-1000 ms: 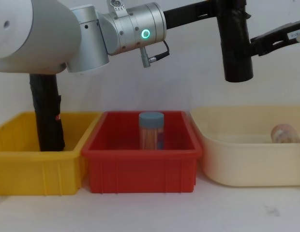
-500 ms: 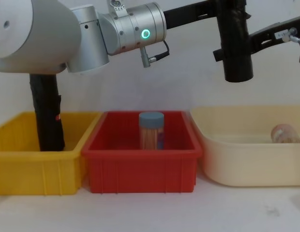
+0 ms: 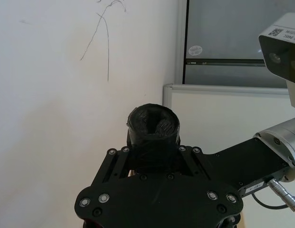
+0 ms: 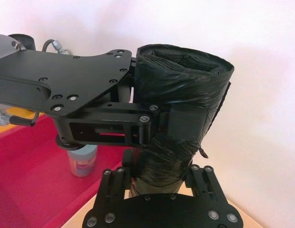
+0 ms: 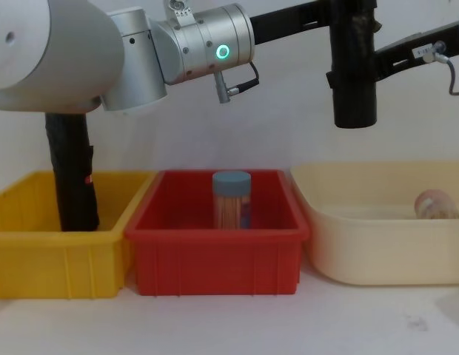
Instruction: Pick up the garbage bag with the one hand and transfer it to the other hand.
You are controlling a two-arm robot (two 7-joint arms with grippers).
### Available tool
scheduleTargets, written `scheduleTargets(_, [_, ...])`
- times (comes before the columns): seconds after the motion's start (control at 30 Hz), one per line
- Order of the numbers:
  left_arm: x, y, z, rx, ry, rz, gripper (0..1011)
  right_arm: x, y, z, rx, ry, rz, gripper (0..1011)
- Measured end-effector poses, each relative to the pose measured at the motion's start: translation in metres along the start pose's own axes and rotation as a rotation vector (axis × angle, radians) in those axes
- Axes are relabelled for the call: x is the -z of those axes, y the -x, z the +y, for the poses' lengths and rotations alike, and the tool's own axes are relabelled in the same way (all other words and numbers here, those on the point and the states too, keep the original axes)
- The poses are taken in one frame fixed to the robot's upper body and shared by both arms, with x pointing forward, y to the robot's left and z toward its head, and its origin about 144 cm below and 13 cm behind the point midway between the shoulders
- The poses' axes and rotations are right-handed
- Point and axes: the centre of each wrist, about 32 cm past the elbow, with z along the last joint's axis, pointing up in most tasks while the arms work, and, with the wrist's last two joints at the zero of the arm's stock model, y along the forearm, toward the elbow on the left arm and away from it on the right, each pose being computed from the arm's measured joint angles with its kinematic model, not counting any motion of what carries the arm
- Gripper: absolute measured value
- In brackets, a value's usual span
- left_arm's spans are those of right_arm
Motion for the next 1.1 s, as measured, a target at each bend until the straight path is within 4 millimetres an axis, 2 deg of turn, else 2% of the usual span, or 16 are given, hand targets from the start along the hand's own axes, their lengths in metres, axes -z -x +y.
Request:
scheduleTargets(0.07, [0.0, 0.0, 0.0, 0.0, 0.0, 0.0, 365, -0.0001, 0.0, 0.0004, 0.0, -0.001, 0.0, 560])
scheduleTargets(0.17, [0.0, 0.0, 0.0, 0.0, 0.0, 0.0, 365, -0.0004, 0.0001, 0.0008, 0.0, -0.001, 0.0, 538])
scheduleTargets(0.5, [0.0, 0.0001, -0.0001, 0.0, 0.0, 0.0, 388, -0.0006, 0.0007, 0.0019, -0.002, -0.003, 0.0, 537])
scheduleTargets(0.57, [0.0, 0.0001, -0.0001, 0.0, 0.0, 0.0, 426, -0.0007, 0.0009, 0.0021, -0.003, -0.003, 0.0, 535])
scheduleTargets(0.73, [0.0, 0.0, -0.0001, 0.0, 0.0, 0.0, 612, -0.0008, 0.0009, 0.0023, -0.003, -0.004, 0.0, 533])
scheduleTargets(0.77, [0.0, 0.0, 0.0, 0.0, 0.0, 0.0, 612, -0.0008, 0.0008, 0.0023, -0.003, -0.004, 0.0, 533])
scheduleTargets(0.8, [0.0, 0.0, 0.0, 0.0, 0.0, 0.0, 671, -0.0008, 0.0009, 0.0023, -0.002, -0.004, 0.0, 533])
scheduleTargets(0.87, [0.0, 0.0, 0.0, 0.0, 0.0, 0.0, 701, -0.0009, 0.0007, 0.0022, -0.002, -0.004, 0.0, 533])
scheduleTargets(0.9, [0.0, 0.0, 0.0, 0.0, 0.0, 0.0, 766, -0.0009, 0.0006, 0.0022, -0.002, -0.005, 0.0, 535])
scheduleTargets(0.93, [0.0, 0.0, 0.0, 0.0, 0.0, 0.0, 766, -0.0009, 0.0003, 0.0019, 0.0, -0.005, 0.0, 533])
scheduleTargets(0.97, [0.0, 0.0, 0.0, 0.0, 0.0, 0.0, 822, -0.0009, 0.0001, 0.0017, 0.002, -0.005, 0.0, 533])
scheduleTargets(1.1, [0.0, 0.0, 0.0, 0.0, 0.0, 0.0, 926, 0.0005, -0.001, -0.0003, 0.018, -0.005, 0.003, 533])
